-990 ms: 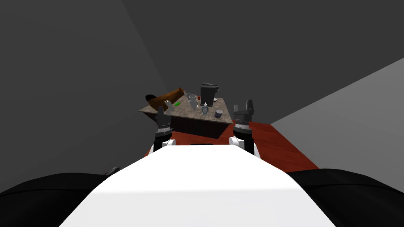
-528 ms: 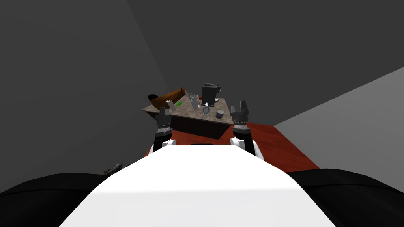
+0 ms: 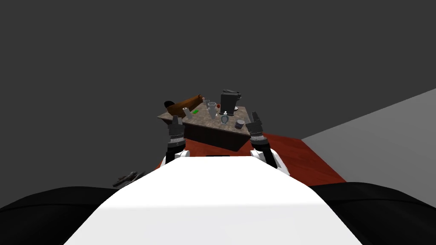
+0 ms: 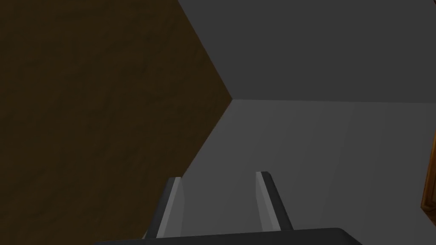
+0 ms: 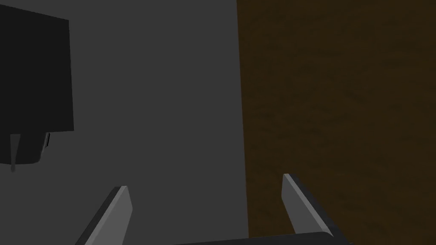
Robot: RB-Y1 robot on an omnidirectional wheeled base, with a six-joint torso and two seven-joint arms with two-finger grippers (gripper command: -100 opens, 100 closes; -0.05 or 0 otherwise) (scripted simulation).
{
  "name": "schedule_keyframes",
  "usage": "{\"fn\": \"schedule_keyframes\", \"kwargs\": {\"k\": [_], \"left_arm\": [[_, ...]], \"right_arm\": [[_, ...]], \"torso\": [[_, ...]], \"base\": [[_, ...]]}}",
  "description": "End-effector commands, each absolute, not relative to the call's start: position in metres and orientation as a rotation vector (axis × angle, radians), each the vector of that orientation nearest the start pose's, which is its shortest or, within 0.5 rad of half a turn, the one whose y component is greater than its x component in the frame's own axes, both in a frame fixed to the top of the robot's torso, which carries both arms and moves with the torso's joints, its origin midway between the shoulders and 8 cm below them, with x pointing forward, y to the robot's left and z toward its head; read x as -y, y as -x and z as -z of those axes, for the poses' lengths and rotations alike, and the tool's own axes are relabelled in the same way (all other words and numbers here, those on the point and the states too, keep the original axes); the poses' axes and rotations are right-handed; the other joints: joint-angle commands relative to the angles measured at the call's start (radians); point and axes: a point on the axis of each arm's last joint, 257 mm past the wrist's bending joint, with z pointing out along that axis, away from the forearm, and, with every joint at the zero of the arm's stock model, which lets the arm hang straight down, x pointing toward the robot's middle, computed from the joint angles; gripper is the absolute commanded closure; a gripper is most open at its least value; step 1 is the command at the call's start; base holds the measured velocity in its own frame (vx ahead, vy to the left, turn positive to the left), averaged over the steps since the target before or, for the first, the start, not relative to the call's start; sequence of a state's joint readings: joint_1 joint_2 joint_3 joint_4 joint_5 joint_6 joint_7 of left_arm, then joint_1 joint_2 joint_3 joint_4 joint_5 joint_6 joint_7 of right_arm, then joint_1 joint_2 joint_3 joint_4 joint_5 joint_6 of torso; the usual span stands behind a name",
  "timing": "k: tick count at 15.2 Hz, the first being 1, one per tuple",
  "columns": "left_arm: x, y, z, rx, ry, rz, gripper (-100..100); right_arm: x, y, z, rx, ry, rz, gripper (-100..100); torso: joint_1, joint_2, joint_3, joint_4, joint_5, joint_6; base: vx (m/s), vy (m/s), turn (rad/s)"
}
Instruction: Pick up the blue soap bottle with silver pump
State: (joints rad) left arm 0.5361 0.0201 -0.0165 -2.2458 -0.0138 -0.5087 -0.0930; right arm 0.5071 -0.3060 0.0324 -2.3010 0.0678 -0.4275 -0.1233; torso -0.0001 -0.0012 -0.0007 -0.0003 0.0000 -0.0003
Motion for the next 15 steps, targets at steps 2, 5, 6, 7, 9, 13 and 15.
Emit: {"fn": "schedule_keyframes", "kwargs": {"k": [2, 5, 6, 7, 9, 13, 15], "left_arm": [[-0.276, -0.347, 0.001, -0.701, 0.645, 1.200, 0], [-0.276, -0.347, 0.001, -0.701, 0.645, 1.200, 0], [-0.276, -0.347, 0.001, -0.701, 0.645, 1.200, 0], [-0.276, -0.347, 0.001, -0.701, 0.645, 1.200, 0], [-0.276, -0.347, 0.001, -0.701, 0.645, 1.200, 0], [-0.276, -0.347, 0.001, -0.701, 0.645, 1.200, 0], [-0.276, -0.347, 0.001, -0.701, 0.645, 1.200, 0]], "right_arm": [[0.224, -0.357, 0.006, -1.001, -0.462, -1.378, -100], [0.217, -0.358, 0.018, -1.071, -0.418, -1.373, -100], [0.216, -0.358, 0.019, -1.081, -0.410, -1.372, -100], [0.212, -0.359, 0.029, -1.120, -0.394, -1.370, -100], [0.211, -0.359, 0.031, -1.145, -0.372, -1.366, -100], [0.204, -0.360, 0.057, -1.255, -0.314, -1.352, -100], [0.203, -0.359, 0.059, -1.278, -0.293, -1.346, -100]], "torso": [[0.000, 0.000, 0.000, 0.000, 0.000, 0.000], [0.000, 0.000, 0.000, 0.000, 0.000, 0.000], [0.000, 0.000, 0.000, 0.000, 0.000, 0.000], [0.000, 0.000, 0.000, 0.000, 0.000, 0.000], [0.000, 0.000, 0.000, 0.000, 0.000, 0.000], [0.000, 0.000, 0.000, 0.000, 0.000, 0.000], [0.000, 0.000, 0.000, 0.000, 0.000, 0.000]], "base": [[0.011, 0.003, 0.067], [0.016, 0.004, 0.109], [0.012, 0.000, 0.052], [0.013, 0.003, 0.120], [0.012, 0.001, 0.084], [0.013, 0.002, 0.102], [0.014, -0.001, 0.082]]}}
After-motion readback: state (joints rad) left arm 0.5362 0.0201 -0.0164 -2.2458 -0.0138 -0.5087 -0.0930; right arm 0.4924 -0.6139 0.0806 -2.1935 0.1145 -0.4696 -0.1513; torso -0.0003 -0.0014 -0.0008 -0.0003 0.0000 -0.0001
